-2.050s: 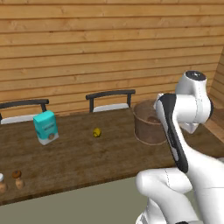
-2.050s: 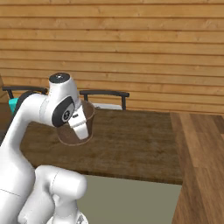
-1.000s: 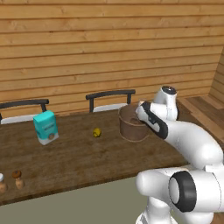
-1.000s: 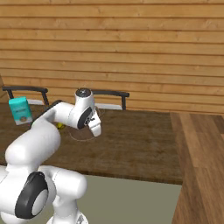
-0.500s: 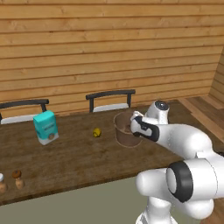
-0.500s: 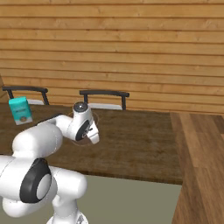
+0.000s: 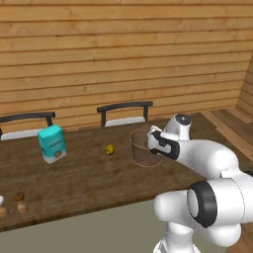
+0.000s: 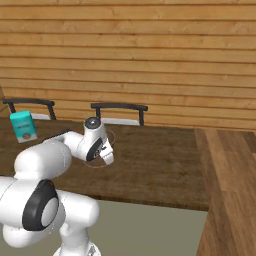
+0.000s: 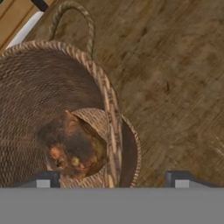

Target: Open the cabinet, pick up the bread from the cabinet and place it in the basket. Then move the basket to the dining counter.

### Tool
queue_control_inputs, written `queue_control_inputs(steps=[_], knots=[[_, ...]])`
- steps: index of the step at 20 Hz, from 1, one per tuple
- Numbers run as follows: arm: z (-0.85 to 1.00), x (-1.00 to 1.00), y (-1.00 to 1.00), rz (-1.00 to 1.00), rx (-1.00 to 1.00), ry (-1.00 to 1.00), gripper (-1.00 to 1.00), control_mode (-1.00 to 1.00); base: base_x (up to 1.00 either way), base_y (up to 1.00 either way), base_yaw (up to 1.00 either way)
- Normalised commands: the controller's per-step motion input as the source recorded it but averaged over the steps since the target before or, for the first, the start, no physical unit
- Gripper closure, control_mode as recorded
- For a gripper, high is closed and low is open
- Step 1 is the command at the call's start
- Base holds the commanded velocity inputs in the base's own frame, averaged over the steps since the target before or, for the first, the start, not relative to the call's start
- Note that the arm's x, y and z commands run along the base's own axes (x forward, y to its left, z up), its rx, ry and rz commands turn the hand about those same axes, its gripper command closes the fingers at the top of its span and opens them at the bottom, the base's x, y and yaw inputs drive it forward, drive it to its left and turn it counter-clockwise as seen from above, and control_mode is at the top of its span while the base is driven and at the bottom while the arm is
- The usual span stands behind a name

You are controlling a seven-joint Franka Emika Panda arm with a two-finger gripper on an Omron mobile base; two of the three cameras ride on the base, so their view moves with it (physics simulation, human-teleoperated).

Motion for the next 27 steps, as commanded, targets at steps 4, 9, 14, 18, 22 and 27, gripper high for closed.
queue_control_inputs(steps=[4,9,14,18,22,27], knots=[[0.10,-0.08,0.00,0.02,0.00,0.00,-1.00,-1.00,0.00,0.00,0.00],[0.92,-0.74,0.00,0.04,-0.05,0.00,-1.00,-1.00,0.00,0.00,0.00],[0.84,-0.99,0.02,0.05,-0.16,0.00,-1.00,-1.00,0.00,0.00,0.00],[0.43,-1.00,0.13,0.08,-0.19,0.00,-1.00,-1.00,0.00,0.00,0.00],[0.37,-1.00,0.11,0.16,-0.16,0.00,-1.00,-1.00,0.00,0.00,0.00],[0.43,-1.00,0.10,0.14,-0.09,0.00,-1.00,-1.00,0.00,0.00,0.00]])
